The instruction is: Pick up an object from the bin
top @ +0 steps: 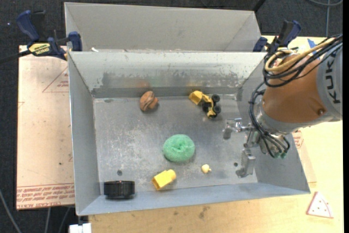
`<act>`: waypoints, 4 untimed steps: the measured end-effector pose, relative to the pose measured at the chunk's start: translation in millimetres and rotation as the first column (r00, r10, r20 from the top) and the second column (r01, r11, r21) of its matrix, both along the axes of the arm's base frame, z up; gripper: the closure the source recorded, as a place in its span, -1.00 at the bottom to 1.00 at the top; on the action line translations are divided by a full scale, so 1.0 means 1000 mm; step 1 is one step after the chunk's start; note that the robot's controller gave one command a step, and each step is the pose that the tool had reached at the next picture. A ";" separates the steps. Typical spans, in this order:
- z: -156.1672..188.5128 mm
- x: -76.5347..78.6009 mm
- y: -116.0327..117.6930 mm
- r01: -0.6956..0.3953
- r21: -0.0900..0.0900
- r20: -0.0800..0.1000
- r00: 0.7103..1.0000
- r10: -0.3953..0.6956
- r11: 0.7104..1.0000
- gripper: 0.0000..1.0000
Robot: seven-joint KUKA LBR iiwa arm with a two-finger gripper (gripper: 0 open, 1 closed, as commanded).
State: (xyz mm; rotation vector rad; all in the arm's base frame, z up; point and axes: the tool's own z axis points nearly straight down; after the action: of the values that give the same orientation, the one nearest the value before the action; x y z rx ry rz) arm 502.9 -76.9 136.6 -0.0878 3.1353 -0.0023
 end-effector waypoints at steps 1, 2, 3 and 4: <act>-0.021 0.010 0.027 0.000 0.006 -0.007 1.000 0.001 1.000 -1.00; -0.034 0.017 0.038 0.008 0.000 -0.003 1.000 -0.008 1.000 -1.00; -0.055 0.003 0.059 0.055 0.004 -0.004 0.998 -0.055 0.998 -1.00; -0.066 0.012 0.085 0.104 0.003 -0.003 0.995 -0.104 0.995 -1.00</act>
Offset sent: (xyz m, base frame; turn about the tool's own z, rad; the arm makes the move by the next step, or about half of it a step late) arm 0.0221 0.0724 -0.0481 -0.0212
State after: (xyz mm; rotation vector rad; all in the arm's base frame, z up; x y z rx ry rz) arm 515.1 7.7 70.8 0.0758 3.1390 0.0018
